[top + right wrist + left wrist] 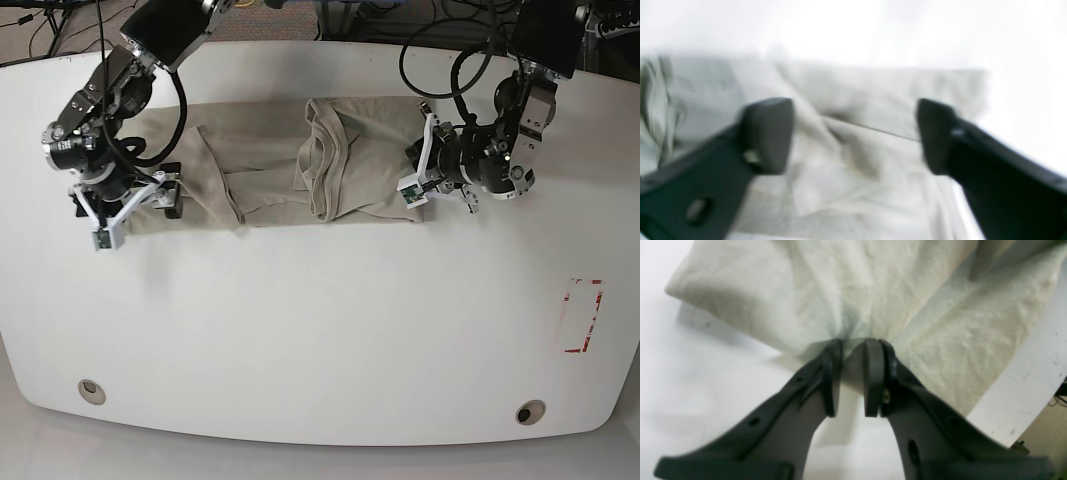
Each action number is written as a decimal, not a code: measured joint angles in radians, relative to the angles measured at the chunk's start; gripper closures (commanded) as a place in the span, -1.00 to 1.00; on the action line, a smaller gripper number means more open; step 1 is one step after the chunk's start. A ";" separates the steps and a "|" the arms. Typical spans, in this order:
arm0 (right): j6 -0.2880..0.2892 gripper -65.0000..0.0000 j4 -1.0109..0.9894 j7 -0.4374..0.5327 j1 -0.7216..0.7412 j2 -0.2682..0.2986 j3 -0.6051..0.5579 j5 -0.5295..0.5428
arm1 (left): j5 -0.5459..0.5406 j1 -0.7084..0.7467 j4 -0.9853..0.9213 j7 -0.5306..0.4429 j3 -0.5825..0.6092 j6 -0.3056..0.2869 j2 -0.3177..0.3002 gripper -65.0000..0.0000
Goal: Layout the t-shirt on the table in an organized manner, then fold the t-shirt properly
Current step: 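Reposition both grippers onto the ends of the folded shirt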
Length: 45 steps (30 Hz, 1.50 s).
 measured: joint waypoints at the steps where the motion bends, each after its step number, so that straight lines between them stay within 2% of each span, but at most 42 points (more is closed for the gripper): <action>1: -0.001 -1.00 -0.002 -0.026 0.019 -0.008 0.045 -0.007 | -0.002 0.000 0.000 -0.003 0.000 0.000 -0.003 0.70; 6: -0.007 -1.00 -0.079 -0.109 0.103 0.002 0.217 -0.033 | -0.005 -0.005 -0.005 -0.014 0.000 0.000 -0.016 0.69; 15: -0.008 -1.00 -0.248 -0.118 0.166 0.079 0.334 -0.025 | 0.015 -0.030 -0.012 -0.020 0.002 0.000 -0.021 0.69; 23: -0.008 -1.00 -0.354 -0.118 0.158 0.123 0.349 -0.028 | 0.013 -0.066 -0.058 -0.024 0.003 0.000 -0.021 0.69; 29: -0.008 -1.00 -0.370 -0.118 0.114 0.129 0.378 0.039 | 0.018 -0.079 -0.069 -0.021 0.003 0.000 -0.023 0.69; 33: -0.008 -1.00 -0.370 -0.121 0.071 0.113 0.346 0.095 | 0.018 -0.079 -0.069 -0.021 0.003 0.000 -0.024 0.69; 39: -0.007 -1.00 -0.371 -0.101 0.039 0.054 0.323 0.237 | 0.013 -0.079 -0.069 -0.025 0.003 0.000 -0.037 0.69; 45: -0.001 -1.00 -0.365 -0.084 0.005 0.039 0.244 0.286 | 0.021 -0.079 -0.069 -0.021 0.002 0.000 -0.043 0.69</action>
